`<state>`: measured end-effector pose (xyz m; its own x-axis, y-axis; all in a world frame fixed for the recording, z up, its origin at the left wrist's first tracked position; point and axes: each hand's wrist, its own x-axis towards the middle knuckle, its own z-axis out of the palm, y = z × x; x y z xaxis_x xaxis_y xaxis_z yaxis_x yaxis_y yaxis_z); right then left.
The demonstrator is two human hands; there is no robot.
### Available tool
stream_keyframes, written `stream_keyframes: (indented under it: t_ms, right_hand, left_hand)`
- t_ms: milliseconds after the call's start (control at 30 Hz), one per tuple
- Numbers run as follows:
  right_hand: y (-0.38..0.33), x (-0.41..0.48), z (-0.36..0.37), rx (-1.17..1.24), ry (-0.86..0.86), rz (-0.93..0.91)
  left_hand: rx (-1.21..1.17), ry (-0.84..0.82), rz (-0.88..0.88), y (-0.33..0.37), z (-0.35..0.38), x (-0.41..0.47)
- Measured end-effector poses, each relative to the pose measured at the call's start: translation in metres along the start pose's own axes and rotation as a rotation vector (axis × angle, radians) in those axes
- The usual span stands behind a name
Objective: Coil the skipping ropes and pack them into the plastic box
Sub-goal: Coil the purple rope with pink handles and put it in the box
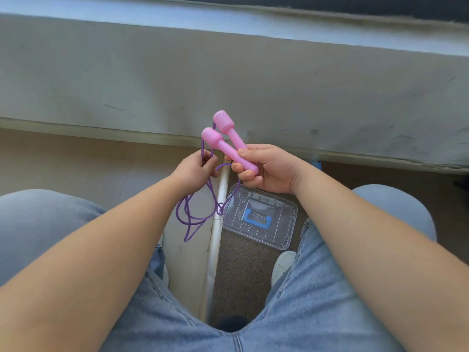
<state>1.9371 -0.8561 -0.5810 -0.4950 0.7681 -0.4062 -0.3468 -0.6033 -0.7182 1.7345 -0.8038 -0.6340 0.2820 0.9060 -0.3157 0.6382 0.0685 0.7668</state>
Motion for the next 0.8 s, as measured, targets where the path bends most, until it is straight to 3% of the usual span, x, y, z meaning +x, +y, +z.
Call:
stream_keyframes:
  t_ms: [200,367,433,567,733,800]
  right_hand:
    - [0.008,0.012,-0.002,-0.206,0.293,-0.104]
    - [0.015,0.018,-0.012,-0.482,0.526,-0.055]
    - [0.016,0.02,-0.014,-0.569,0.629,-0.063]
    - [0.016,0.021,-0.019,-0.811,0.735,-0.051]
    - [0.012,0.015,-0.018,-0.627,0.727,-0.047]
    - [0.01,0.014,-0.016,-0.585,0.705,-0.068]
  left_hand:
    - [0.004,0.013,0.014,0.003,-0.003,0.002]
    - [0.174,0.31,-0.079,0.003,-0.014,0.006]
    - [0.198,0.333,-0.116,-0.001,-0.02,0.005]
    - [-0.253,0.241,-0.168,0.003,-0.016,0.003]
    - [-0.59,0.165,-0.27,0.008,-0.017,0.007]
    - [-0.603,0.138,-0.264,0.007,-0.021,0.006]
